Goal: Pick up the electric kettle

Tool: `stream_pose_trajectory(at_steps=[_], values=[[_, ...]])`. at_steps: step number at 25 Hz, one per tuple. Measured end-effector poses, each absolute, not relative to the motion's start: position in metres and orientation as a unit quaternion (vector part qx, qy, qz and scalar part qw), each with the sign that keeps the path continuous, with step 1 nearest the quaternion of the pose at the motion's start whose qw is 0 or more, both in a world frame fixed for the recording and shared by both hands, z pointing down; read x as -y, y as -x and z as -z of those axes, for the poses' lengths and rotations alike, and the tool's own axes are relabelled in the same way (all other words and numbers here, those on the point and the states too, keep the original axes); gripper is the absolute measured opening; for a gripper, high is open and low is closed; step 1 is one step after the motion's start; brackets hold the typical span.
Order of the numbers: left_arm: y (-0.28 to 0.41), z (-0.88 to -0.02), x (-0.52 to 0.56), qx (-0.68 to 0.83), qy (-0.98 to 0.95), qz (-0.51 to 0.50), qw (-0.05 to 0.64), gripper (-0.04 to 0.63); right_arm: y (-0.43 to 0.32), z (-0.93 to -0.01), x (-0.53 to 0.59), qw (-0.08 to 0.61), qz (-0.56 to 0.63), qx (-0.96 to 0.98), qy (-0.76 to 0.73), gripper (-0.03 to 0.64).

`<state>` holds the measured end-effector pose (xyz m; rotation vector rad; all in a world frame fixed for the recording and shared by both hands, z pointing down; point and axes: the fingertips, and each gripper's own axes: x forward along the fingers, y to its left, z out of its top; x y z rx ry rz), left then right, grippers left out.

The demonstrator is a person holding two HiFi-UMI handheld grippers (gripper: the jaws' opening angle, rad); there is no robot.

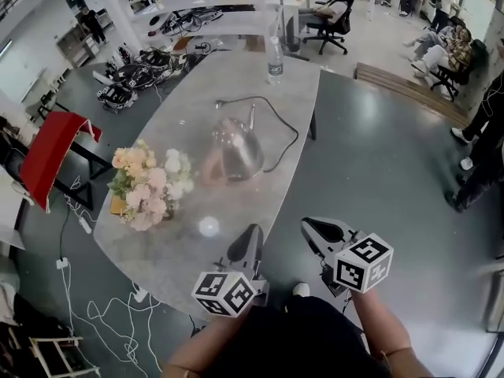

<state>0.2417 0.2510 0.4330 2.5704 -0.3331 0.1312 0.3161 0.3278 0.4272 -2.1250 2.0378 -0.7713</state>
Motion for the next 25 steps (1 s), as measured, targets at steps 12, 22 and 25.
stream_pose_trajectory(at_steps=[12,22,25], values=[[-0.249,-0.445,-0.227,0.201,-0.937,-0.035,0.283,0.018,-0.344,-0.447,-0.303,0.039,0.267,-0.706,0.654,0.006],[-0.256,-0.461,-0.161,0.266,-0.909,-0.002,0.322,0.018,-0.364,-0.449,-0.245,0.015,0.268,-0.726,0.633,0.006],[-0.264,-0.467,-0.147,0.260,-0.908,-0.006,0.328,0.018,-0.376,-0.448,-0.224,0.011,0.268,-0.727,0.632,0.006]])
